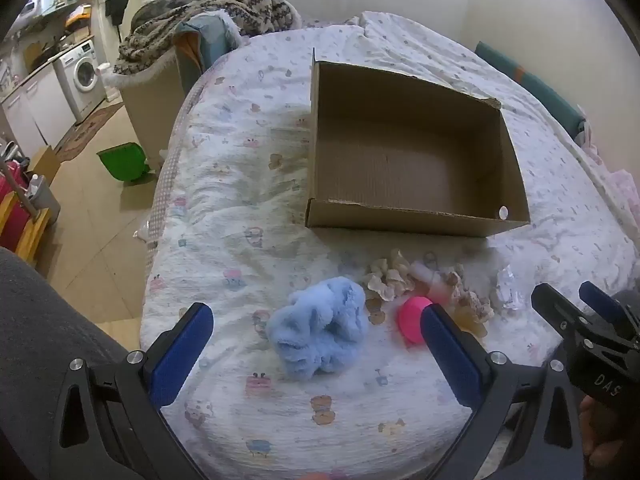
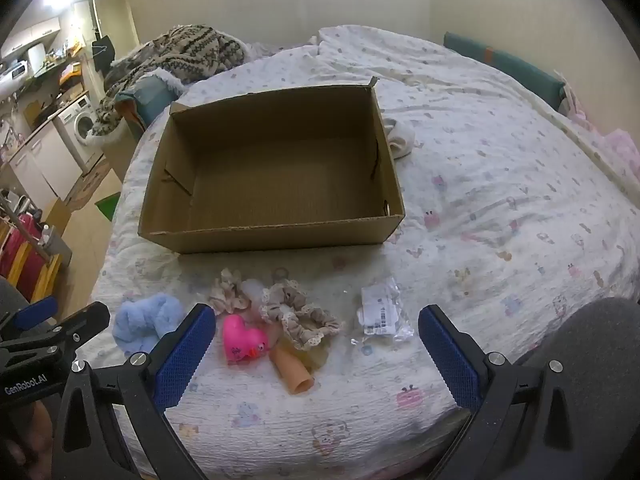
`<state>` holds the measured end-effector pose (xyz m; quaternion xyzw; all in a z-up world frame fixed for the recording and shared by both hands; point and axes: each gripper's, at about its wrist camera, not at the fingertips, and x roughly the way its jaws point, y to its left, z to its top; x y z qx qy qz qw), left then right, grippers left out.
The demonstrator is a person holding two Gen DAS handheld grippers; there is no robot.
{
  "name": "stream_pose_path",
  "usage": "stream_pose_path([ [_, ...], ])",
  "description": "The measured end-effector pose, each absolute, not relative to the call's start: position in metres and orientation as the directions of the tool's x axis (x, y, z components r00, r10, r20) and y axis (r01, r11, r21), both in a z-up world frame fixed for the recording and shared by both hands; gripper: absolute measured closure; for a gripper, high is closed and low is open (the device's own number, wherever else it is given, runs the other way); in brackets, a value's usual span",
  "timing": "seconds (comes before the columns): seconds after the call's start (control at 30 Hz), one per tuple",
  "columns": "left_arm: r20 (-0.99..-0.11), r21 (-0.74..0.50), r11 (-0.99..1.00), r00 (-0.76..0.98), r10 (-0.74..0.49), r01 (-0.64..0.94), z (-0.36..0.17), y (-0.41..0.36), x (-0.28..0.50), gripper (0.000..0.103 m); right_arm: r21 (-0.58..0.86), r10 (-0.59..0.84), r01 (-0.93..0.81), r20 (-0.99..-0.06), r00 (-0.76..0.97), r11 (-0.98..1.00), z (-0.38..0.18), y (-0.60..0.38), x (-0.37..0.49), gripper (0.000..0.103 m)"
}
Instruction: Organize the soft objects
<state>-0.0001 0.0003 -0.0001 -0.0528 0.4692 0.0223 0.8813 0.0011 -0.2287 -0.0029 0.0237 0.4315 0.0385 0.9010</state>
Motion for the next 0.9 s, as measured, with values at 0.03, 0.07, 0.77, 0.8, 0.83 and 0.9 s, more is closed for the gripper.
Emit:
stream_pose_path([
  [0.03, -0.829, -0.072, 0.993, 0.560, -0.010, -0.089, 0.0001, 0.0003, -0.0003, 0.000, 0.078, 0.091, -0.048, -0.776, 0.624, 0.996, -0.0028, -0.2288, 0.0014, 0.000],
  [0.07, -0.828, -0.071, 0.994, 0.561, -0.009, -0.088, 0.0003, 0.0004, -0.0004, 0.000, 0.078, 0.091, -0.048, -0.774, 0.626, 0.996, -0.0026, -0.2288, 0.0014, 0.000],
  [0.77, -0.832, -0.060, 0.994, 0.555, -0.002, -0.086, -0.0045, -0.0009, -0.0012, 0.000, 0.094, 0.101, -0.044, -0.779, 0.619, 0.995, -0.0054, -0.2308, 0.0014, 0.000],
  [0.8, -0.832, -0.059, 0.994, 0.554, -0.001, -0.087, -0.0042, -0.0009, -0.0010, 0.000, 0.094, 0.101, -0.043, -0.779, 0.619, 0.995, -0.0055, -0.2308, 0.0015, 0.000],
  [0.83, -0.832, -0.059, 0.994, 0.554, -0.001, -0.087, -0.0042, -0.0010, -0.0010, 0.000, 0.095, 0.102, -0.044, -0.779, 0.619, 0.995, -0.0057, -0.2310, 0.0014, 0.000],
  [0.9, -0.833, -0.059, 0.994, 0.554, -0.001, -0.087, -0.0040, -0.0009, -0.0010, 0.000, 0.095, 0.101, -0.043, -0.779, 0.618, 0.995, -0.0057, -0.2306, 0.0014, 0.000],
])
